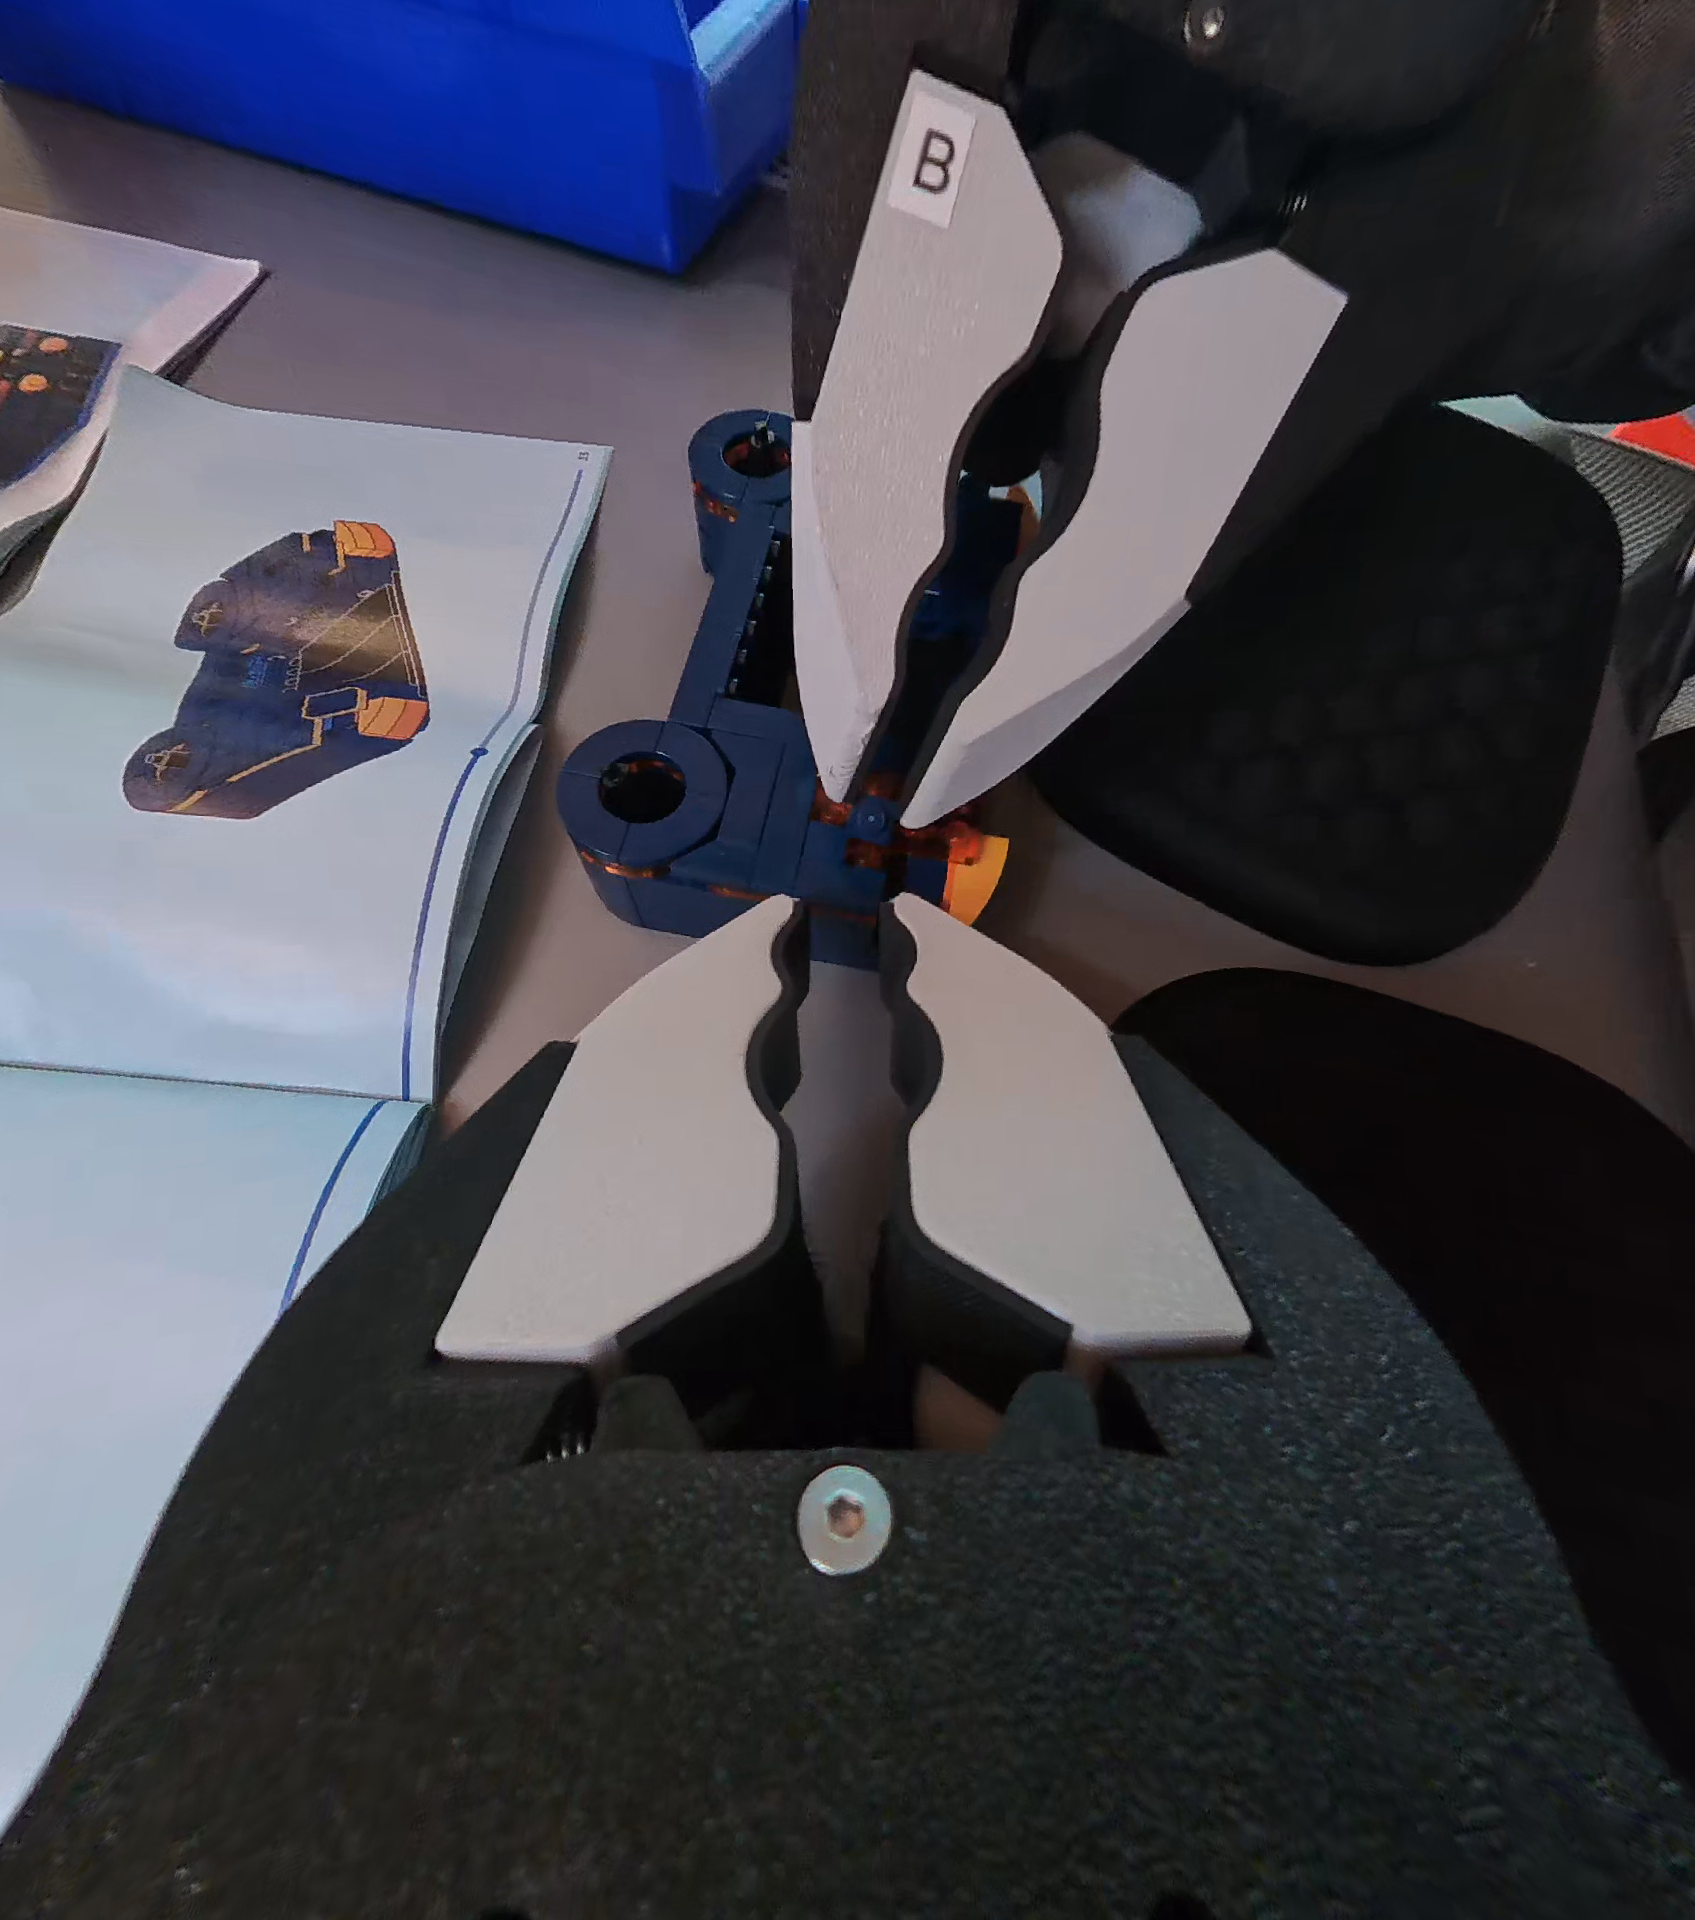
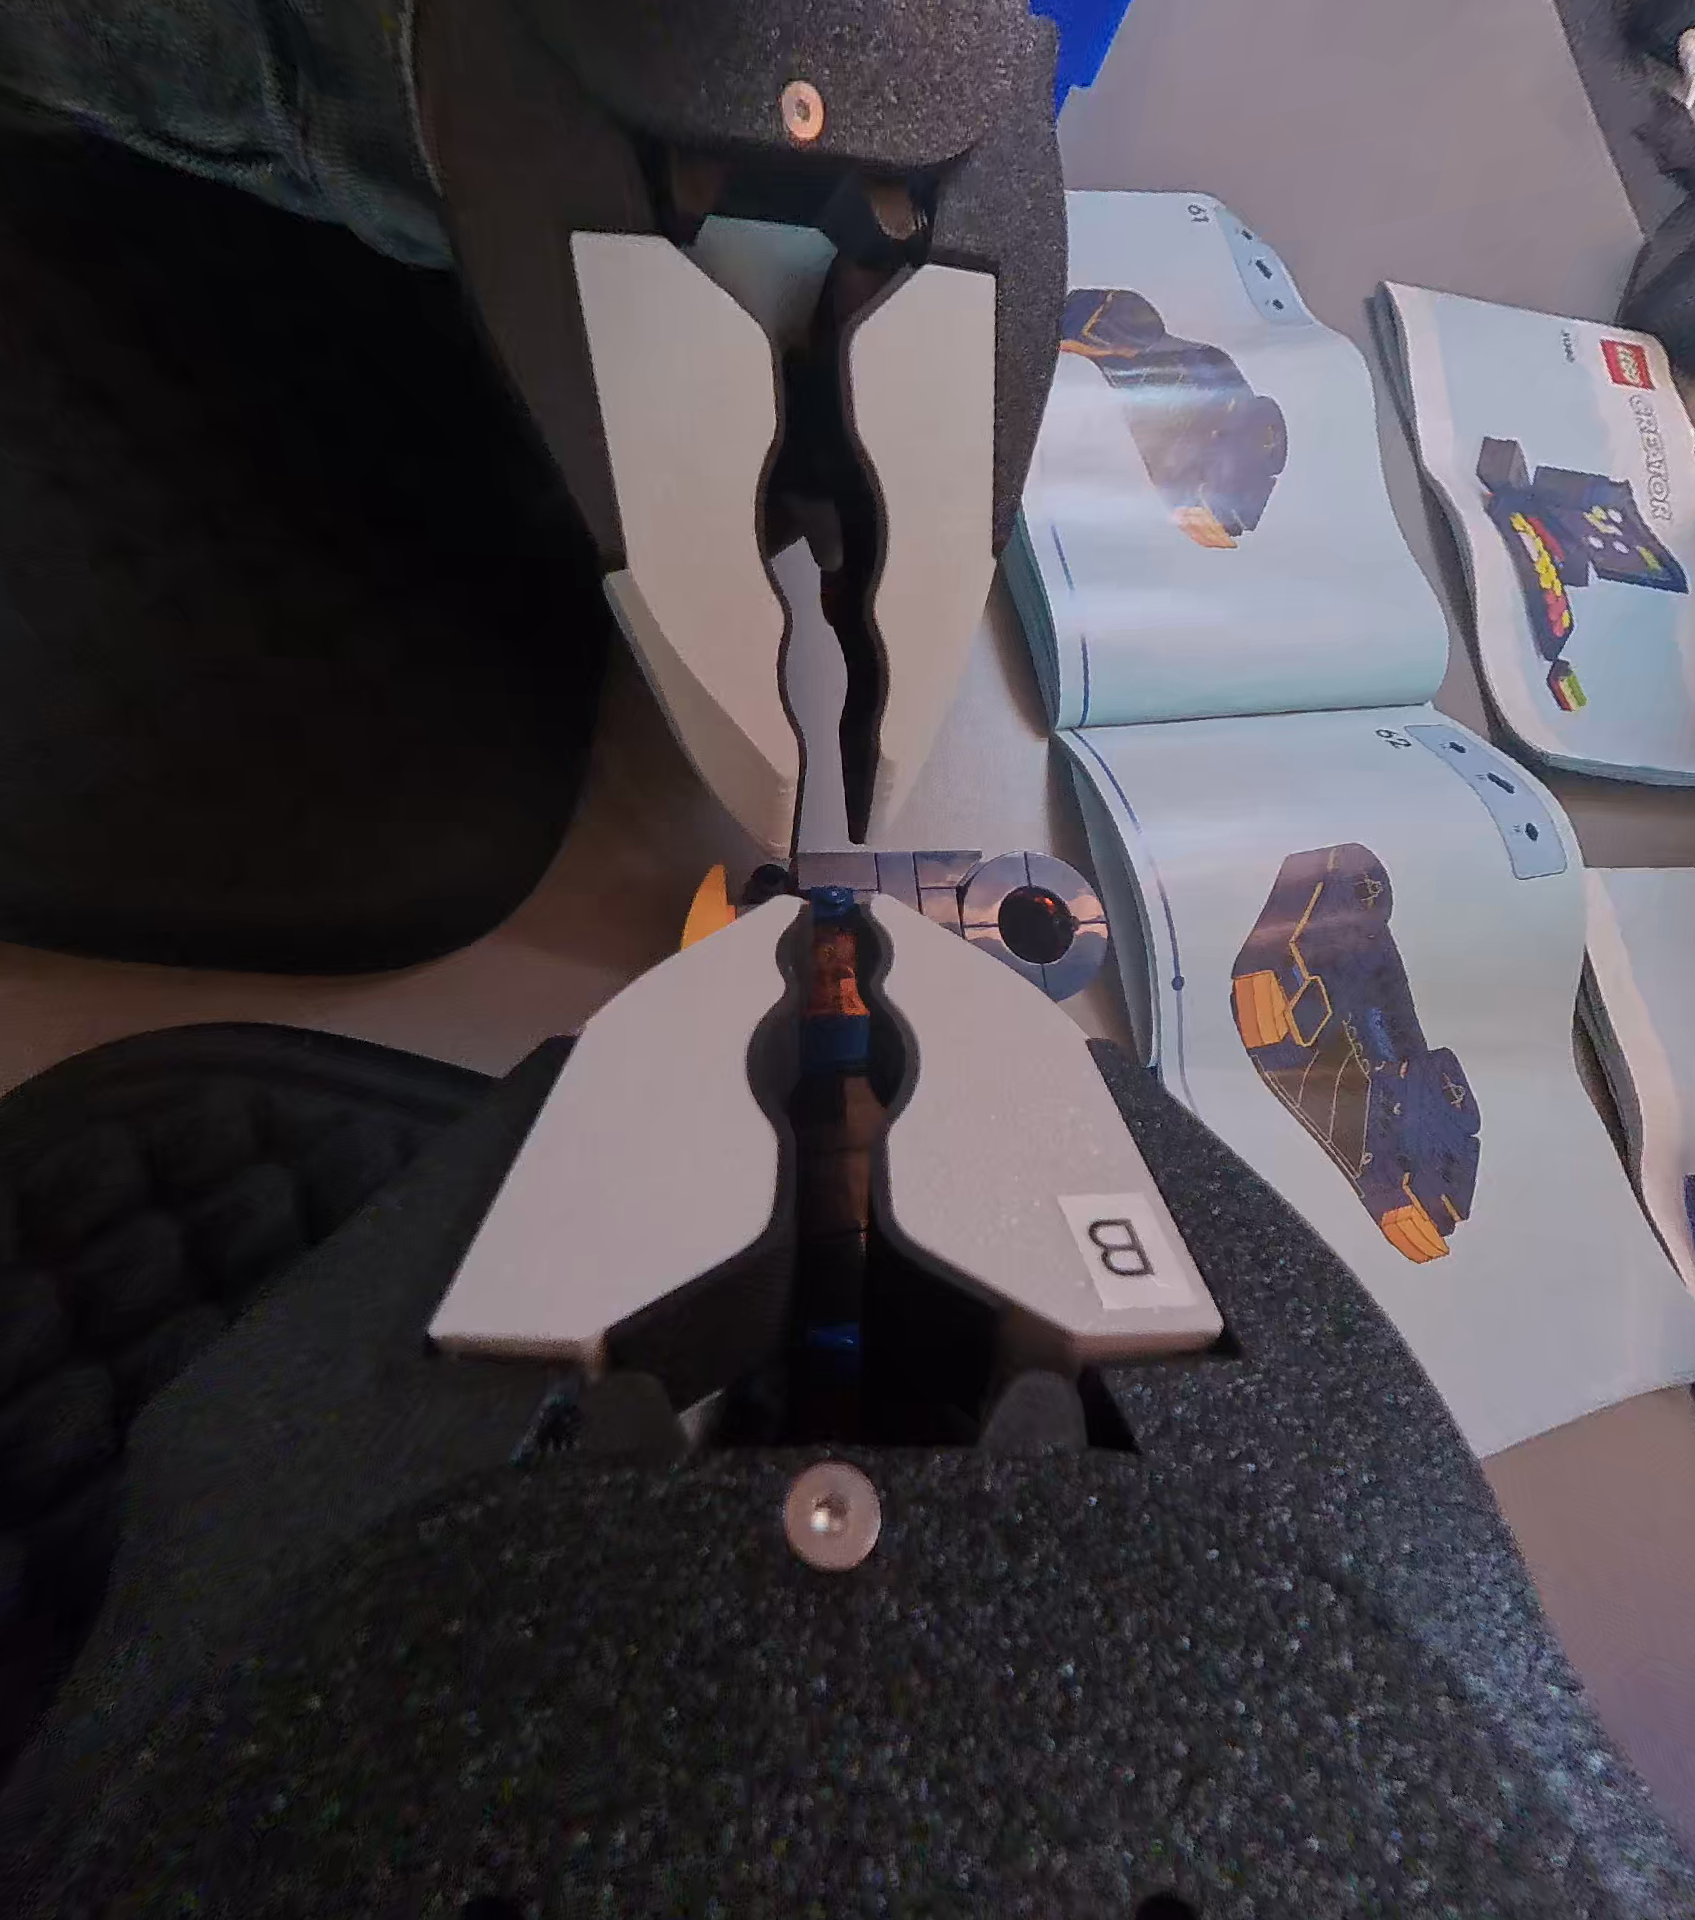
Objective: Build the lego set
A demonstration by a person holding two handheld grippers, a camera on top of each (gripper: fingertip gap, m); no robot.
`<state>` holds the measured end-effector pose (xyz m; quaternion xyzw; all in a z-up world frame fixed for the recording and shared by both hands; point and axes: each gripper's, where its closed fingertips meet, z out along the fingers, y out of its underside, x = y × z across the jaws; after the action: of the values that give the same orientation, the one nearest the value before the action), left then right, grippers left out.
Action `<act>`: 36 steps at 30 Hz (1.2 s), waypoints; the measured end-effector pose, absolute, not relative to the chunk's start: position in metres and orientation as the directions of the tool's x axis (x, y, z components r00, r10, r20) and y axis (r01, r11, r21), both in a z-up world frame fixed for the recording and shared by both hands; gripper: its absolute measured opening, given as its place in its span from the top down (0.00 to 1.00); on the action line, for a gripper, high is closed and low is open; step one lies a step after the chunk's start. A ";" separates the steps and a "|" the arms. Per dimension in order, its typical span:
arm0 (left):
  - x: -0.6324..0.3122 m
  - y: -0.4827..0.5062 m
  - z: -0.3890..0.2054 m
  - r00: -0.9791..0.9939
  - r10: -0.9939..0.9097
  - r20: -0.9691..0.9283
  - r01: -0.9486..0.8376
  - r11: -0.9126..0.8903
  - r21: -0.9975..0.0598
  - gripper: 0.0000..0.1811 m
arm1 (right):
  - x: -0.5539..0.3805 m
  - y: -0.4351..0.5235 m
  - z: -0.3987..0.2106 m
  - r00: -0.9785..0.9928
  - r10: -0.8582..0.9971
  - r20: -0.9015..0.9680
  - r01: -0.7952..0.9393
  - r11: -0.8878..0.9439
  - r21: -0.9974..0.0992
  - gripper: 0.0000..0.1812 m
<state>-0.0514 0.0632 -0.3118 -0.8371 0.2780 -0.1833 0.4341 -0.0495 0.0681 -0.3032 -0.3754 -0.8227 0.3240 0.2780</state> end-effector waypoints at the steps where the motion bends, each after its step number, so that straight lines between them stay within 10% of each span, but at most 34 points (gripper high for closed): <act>1: -0.051 0.063 -0.312 0.777 -0.625 0.071 -0.303 -0.471 -0.829 0.93 | -0.049 0.067 -0.304 -0.570 0.793 0.213 0.436 0.512 -0.740 0.96; 36: -0.052 0.069 -0.311 0.803 -0.596 -0.005 -0.323 -0.427 -0.844 0.90 | -0.053 0.069 -0.310 -0.561 0.793 0.237 0.431 0.524 -0.735 0.94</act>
<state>-0.0523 0.0694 -0.3109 -0.8316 0.2762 -0.1490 0.4582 -0.0526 0.0690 -0.3102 -0.3712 -0.8247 0.3165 0.2862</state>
